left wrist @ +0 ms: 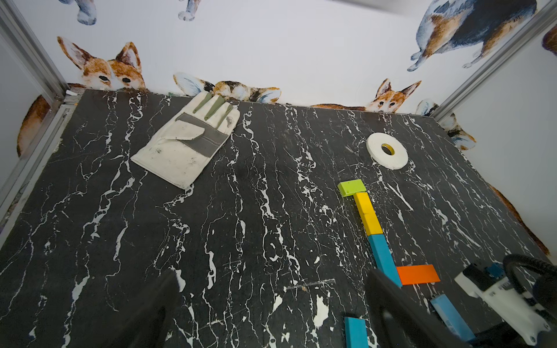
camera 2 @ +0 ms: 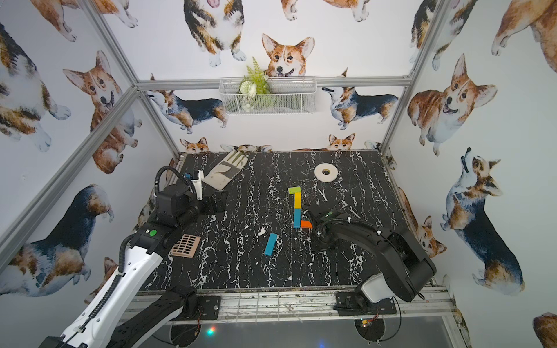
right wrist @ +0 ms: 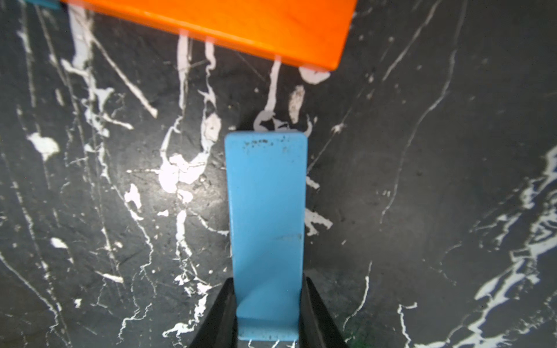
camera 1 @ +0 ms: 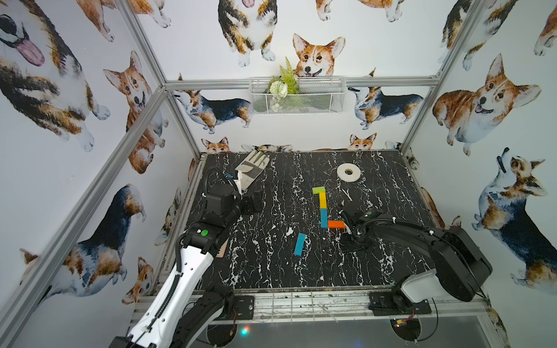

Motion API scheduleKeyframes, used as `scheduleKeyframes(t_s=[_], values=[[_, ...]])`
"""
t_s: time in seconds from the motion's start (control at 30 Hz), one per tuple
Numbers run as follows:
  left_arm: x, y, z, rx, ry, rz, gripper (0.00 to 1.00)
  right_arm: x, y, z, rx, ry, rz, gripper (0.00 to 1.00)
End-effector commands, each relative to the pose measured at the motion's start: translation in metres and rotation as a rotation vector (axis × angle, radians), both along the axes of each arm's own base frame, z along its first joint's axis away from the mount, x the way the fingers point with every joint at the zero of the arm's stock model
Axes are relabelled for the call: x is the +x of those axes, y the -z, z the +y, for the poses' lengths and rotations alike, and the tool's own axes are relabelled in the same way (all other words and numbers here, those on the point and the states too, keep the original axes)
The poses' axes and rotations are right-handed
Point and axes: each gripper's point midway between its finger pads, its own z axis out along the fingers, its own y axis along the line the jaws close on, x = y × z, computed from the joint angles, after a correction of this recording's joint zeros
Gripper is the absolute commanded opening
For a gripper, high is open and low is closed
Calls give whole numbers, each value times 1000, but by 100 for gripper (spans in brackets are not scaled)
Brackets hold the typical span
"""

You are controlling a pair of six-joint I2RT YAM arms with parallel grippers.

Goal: Assemble a giraffe with building blocks
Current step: Assemble the building block at the center of the board.

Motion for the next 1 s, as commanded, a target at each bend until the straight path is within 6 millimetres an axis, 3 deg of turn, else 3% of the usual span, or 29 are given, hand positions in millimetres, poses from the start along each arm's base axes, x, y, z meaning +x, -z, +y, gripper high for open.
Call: scheduleKeyframes(t_s=[0.0,0.97], values=[[3,-8,0,-19,-9,-26,100,0,0,-3,0,-5,1,10],[3,-6,0,-18,-7,-20,100,15,5,2,4,-12,1,15]])
